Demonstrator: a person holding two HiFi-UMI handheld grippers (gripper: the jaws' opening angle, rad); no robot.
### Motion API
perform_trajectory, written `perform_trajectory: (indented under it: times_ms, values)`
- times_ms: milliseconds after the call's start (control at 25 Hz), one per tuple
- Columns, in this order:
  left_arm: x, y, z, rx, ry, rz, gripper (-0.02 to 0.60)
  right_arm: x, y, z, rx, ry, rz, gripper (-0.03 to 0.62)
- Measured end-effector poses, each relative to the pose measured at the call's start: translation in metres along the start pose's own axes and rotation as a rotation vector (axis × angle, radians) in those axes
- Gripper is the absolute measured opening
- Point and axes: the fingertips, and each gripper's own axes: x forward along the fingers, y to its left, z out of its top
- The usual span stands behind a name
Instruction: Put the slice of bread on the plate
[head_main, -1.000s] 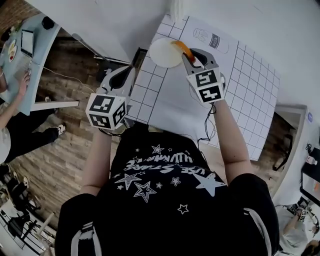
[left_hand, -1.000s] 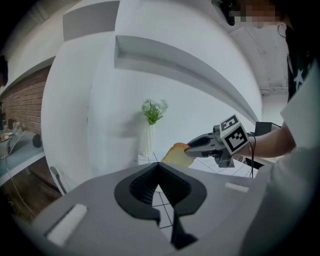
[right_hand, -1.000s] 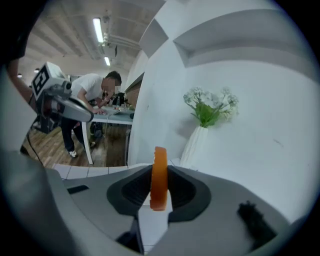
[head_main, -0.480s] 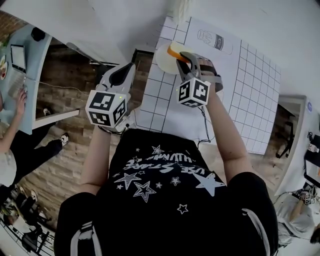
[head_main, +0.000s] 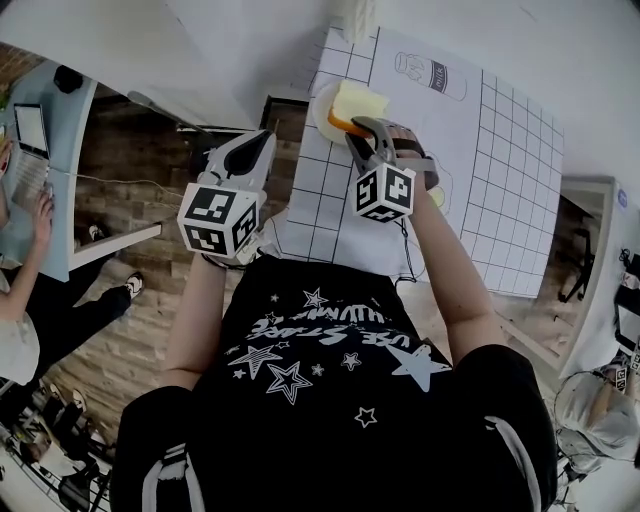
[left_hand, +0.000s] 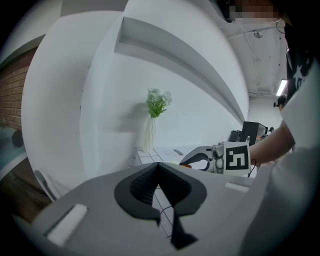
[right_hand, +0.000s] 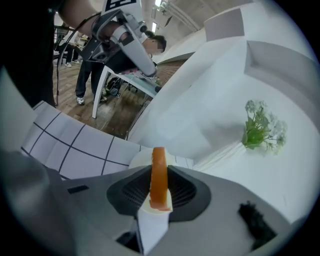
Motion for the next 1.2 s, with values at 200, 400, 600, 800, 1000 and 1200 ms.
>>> perform_trajectory:
  times_ms: [200, 400, 600, 800, 1000, 1200]
  values:
    - [-0.004, -0.008, -0.009, 0.009, 0.018, -0.016, 0.009, 0.006, 0.015, -0.002, 0.023, 0.012, 0.021, 0.103]
    - [-0.01, -0.01, -0.015, 0.008, 0.026, -0.021, 0.009, 0.008, 0.021, 0.0, 0.03, 0.011, 0.001, 0.121]
    - [-0.015, -0.01, -0.017, 0.011, 0.023, -0.029, 0.009, 0.01, 0.035, -0.005, 0.066, 0.04, 0.04, 0.141]
    - [-0.017, -0.012, -0.019, 0.018, 0.024, -0.047, 0.009, 0.003, 0.037, -0.002, 0.113, 0.043, 0.019, 0.143]
    - [-0.013, -0.011, -0.021, 0.014, 0.031, -0.094, 0.009, -0.025, 0.018, 0.012, 0.267, -0.007, -0.064, 0.143]
    - [0.003, -0.017, -0.023, 0.021, 0.036, -0.148, 0.009, -0.056, 0.0, 0.004, 0.399, -0.02, -0.163, 0.13]
